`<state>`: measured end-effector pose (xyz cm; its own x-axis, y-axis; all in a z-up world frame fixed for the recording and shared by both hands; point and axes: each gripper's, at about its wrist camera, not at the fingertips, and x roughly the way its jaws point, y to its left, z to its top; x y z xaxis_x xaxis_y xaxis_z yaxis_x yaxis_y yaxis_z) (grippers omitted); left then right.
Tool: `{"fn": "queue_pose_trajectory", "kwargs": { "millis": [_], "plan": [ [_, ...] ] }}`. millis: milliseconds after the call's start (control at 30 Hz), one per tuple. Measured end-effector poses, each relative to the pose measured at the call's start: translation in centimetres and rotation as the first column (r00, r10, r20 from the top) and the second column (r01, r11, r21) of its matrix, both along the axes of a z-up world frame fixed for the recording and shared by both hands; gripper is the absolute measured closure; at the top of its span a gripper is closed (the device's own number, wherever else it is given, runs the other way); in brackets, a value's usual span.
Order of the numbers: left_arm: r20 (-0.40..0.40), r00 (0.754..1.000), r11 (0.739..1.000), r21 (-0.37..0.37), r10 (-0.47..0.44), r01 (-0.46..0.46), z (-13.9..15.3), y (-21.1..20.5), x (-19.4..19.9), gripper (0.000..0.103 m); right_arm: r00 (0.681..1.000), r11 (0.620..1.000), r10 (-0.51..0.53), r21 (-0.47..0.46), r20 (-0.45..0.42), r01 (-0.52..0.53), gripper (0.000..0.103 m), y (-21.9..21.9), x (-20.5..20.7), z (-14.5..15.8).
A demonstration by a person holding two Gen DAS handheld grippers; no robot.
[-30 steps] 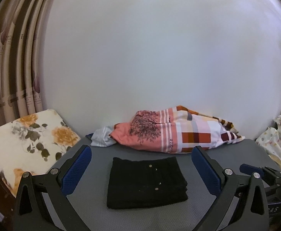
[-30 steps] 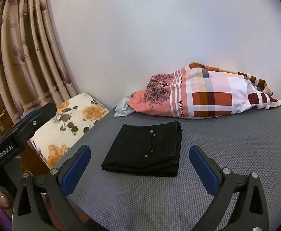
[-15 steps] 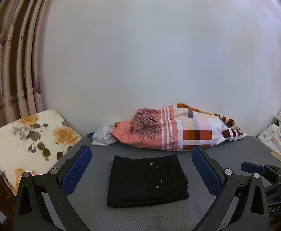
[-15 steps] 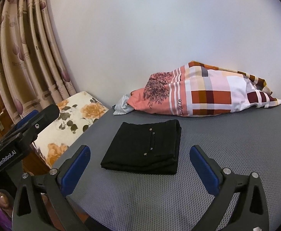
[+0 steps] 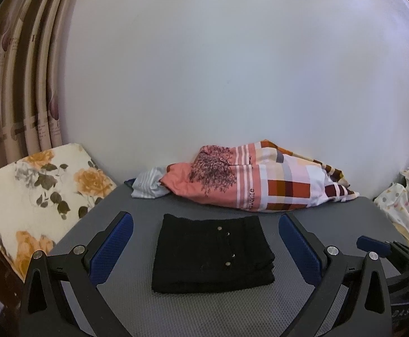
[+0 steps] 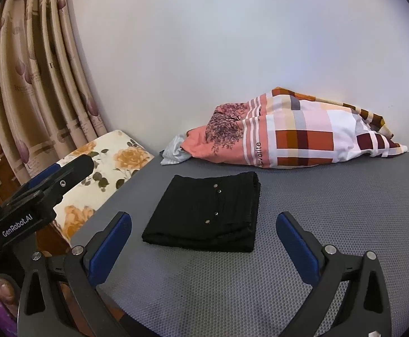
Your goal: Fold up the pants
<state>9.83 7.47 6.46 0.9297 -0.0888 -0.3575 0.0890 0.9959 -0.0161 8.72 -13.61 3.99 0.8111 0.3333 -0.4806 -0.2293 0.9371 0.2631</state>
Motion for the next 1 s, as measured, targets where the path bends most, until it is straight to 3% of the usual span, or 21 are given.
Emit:
{"fn": "queue_pose_trajectory", "kwargs": {
  "millis": [300,1000],
  "plan": [
    [-0.007,1.000,1.000,0.009,0.023,-0.023,-0.7,0.1,0.3,0.000,0.999,0.997,-0.039,-0.068,0.019,0.040,0.000,0.5,-0.1,0.0],
    [-0.040,0.999,0.999,0.008,0.036,-0.036,-2.1,0.6,1.1,0.000,0.999,0.997,-0.037,-0.075,-0.004,0.037,0.000,0.8,0.5,-0.4]
  ]
}}
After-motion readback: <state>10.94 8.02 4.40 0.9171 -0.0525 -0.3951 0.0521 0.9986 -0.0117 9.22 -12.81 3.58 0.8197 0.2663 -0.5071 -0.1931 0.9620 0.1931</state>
